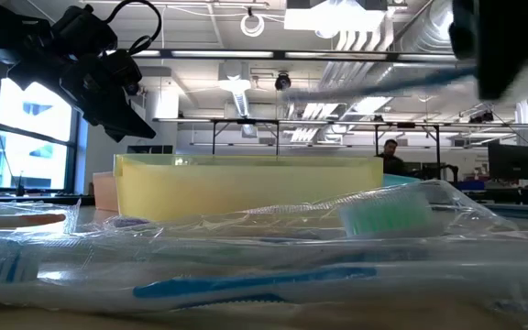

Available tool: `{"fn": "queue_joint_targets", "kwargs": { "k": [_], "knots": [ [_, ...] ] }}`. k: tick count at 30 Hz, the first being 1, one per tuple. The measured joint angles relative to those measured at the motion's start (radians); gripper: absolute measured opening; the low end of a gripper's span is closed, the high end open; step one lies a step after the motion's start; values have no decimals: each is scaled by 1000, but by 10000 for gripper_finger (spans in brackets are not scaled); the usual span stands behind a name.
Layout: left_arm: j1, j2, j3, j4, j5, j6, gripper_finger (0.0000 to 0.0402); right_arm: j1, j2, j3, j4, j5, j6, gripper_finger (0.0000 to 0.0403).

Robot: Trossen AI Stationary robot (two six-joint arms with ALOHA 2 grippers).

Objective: Pick & Place Toothbrushes
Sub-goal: Put the blue toothbrush into the blue bin

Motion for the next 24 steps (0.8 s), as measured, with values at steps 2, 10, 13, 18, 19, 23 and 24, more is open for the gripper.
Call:
{"fn": "queue_joint_targets", "kwargs": {
  "k": [2,10,13,18,19,23,24],
  "knots": [
    [0,0,0,0,0,0,6,-2,-39,0,-4,67,-41,11],
    [0,0,0,16,1,-11,6,-56,-150,1,22,442,-309,10],
    [0,0,0,51,1,-54,6,-96,-169,1,35,514,-441,10],
    [0,0,0,131,7,-100,6,-192,-181,1,104,497,-606,10],
    [0,0,0,148,10,-101,6,-213,-181,1,123,474,-637,10],
    [0,0,0,204,25,-71,6,-294,-181,1,158,400,-750,10],
    [0,0,0,216,29,-57,6,-315,-181,1,166,382,-781,10]
  ]
}}
